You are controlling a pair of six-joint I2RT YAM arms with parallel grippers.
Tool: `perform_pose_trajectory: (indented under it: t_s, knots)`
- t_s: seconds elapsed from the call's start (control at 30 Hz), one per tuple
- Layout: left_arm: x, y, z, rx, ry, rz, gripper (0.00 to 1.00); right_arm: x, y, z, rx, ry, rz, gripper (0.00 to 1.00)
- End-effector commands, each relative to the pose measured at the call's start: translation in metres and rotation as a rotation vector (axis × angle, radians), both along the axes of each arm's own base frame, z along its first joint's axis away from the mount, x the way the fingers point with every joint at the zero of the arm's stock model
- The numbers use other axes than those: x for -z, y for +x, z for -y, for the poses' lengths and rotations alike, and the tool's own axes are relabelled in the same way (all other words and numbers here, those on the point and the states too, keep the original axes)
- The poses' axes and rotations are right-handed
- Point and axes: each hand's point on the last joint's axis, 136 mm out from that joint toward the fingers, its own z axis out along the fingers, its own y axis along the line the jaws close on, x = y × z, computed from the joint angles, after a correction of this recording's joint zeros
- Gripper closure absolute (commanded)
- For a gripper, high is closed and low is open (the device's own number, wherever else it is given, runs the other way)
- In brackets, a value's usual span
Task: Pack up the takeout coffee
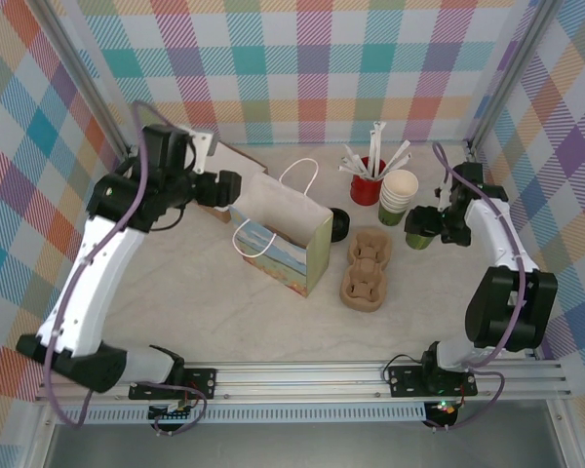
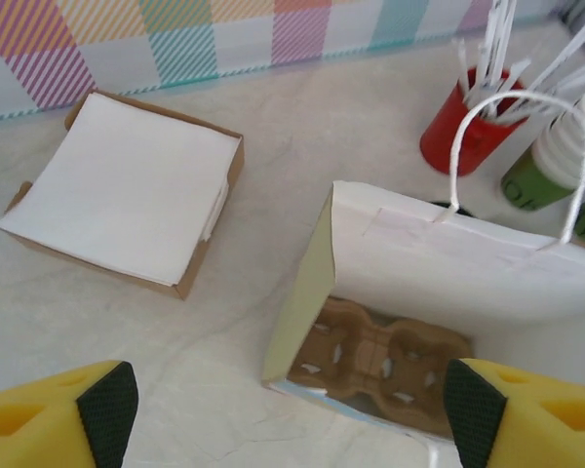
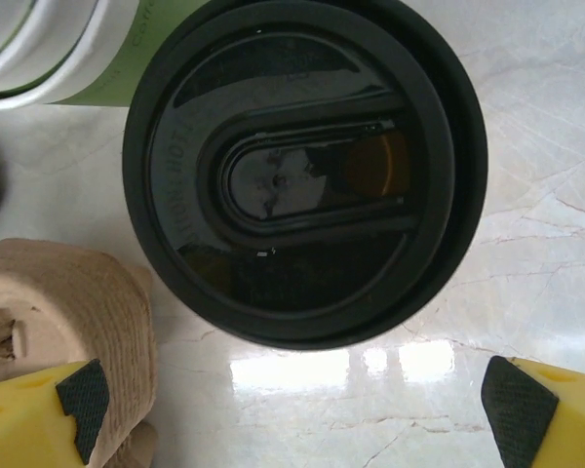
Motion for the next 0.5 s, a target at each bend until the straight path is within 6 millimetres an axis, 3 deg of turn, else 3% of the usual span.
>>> perform_pose_trajectory:
  t_s: [0.0,0.23,0.47]
  knots:
    - [-0.002,-0.007,-0.003,-0.088,-0.166,0.013,0.15,0.002,0.012,0.003,0.016,-0.024,0.016,0.0]
    - [0.02,-0.044,-0.021,-0.163,-0.231,-0.024,0.14,0.01,0.029,0.002,0.005,-0.016,0.014,0.0]
    - [0.032,-0.061,-0.027,-0.187,-0.259,-0.051,0.13,0.018,0.044,0.004,0.003,-0.029,0.015,0.0]
